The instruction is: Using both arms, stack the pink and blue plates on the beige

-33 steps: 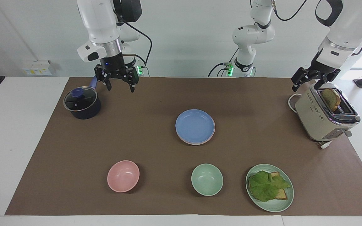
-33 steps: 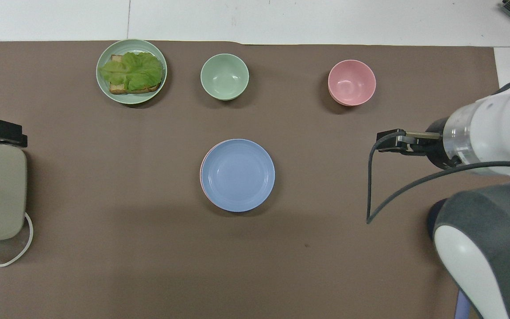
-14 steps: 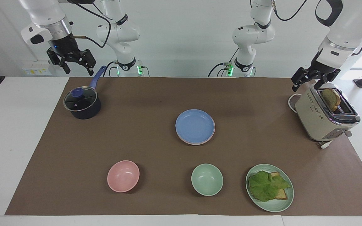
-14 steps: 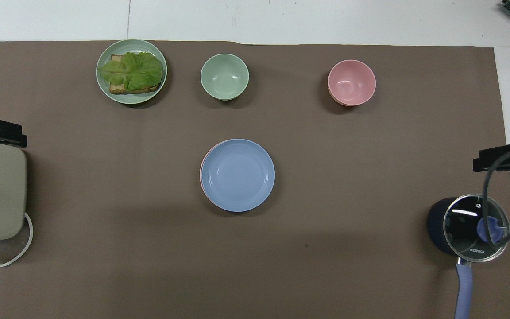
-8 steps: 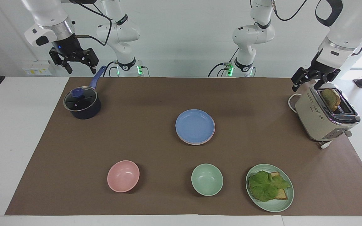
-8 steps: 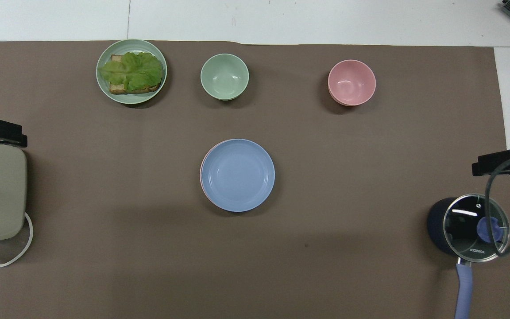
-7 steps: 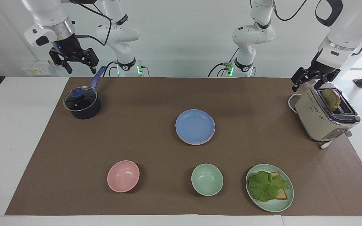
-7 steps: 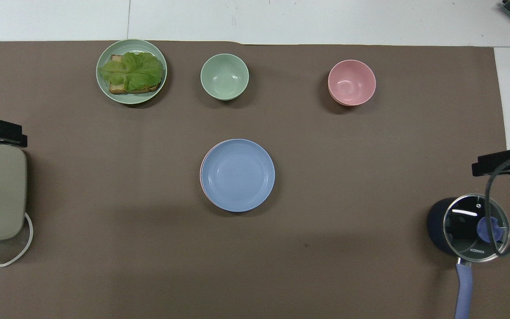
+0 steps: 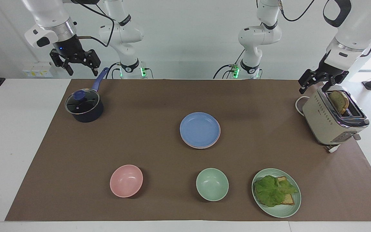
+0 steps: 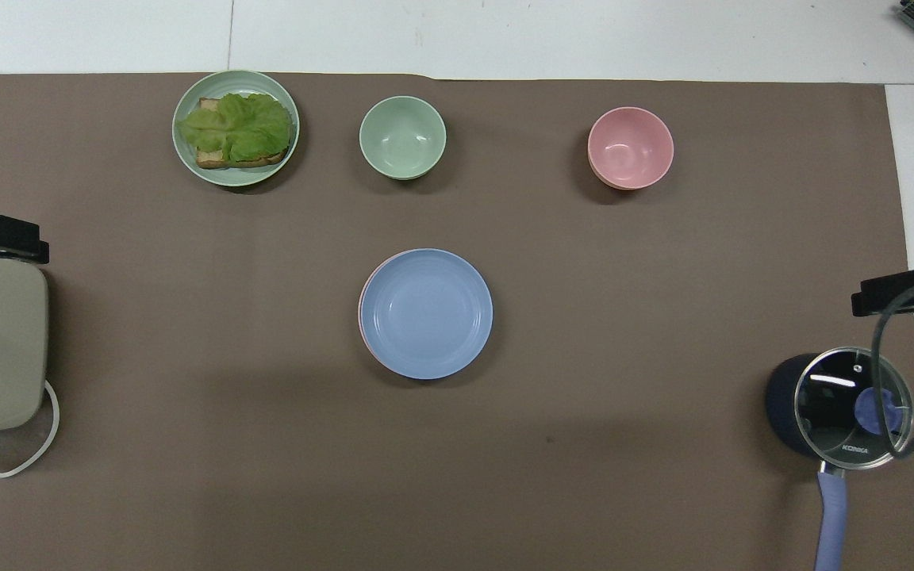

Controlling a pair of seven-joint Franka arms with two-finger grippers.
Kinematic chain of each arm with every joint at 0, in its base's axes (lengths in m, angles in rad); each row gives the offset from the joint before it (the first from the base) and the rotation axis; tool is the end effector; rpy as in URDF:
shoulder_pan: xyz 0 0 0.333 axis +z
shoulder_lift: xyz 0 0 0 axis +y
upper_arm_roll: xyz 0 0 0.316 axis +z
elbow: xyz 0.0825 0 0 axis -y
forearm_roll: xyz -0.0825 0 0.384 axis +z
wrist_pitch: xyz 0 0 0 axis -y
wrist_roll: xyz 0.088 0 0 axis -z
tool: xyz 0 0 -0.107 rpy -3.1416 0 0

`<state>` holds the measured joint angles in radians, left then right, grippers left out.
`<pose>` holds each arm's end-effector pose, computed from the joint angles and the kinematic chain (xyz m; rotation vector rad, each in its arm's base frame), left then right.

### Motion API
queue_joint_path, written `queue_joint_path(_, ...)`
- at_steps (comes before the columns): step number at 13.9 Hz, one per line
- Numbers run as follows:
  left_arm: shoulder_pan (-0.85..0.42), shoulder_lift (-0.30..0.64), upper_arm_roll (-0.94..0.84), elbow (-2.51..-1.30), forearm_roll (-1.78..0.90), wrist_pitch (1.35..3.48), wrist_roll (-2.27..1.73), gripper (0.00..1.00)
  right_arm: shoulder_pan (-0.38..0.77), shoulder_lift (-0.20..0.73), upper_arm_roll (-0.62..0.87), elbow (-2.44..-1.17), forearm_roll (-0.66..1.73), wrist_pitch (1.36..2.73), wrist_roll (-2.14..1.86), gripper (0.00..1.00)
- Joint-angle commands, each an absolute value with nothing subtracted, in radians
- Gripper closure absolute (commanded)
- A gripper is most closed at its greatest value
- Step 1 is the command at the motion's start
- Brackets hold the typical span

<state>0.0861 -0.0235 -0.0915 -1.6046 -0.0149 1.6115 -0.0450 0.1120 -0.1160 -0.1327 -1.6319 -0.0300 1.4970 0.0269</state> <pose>0.5511 -0.0051 0.6251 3.1271 0.0625 0.0469 0.5103 -0.0184 0.6507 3.1258 -0.0758 -0.0311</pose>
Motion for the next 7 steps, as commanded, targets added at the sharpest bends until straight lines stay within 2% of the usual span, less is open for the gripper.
queue_joint_path(1,0.091,-0.026,-0.095,-1.6,-0.002,1.597,-0.055,0.0,0.107,-0.115,-0.127,-1.624,-0.055,1.489,0.009,0.0)
queue_joint_path(7,0.091,-0.026,-0.095,-1.601,-0.002,1.597,-0.055,0.0,0.107,-0.115,-0.127,-1.621,-0.017,1.479,0.028,0.0)
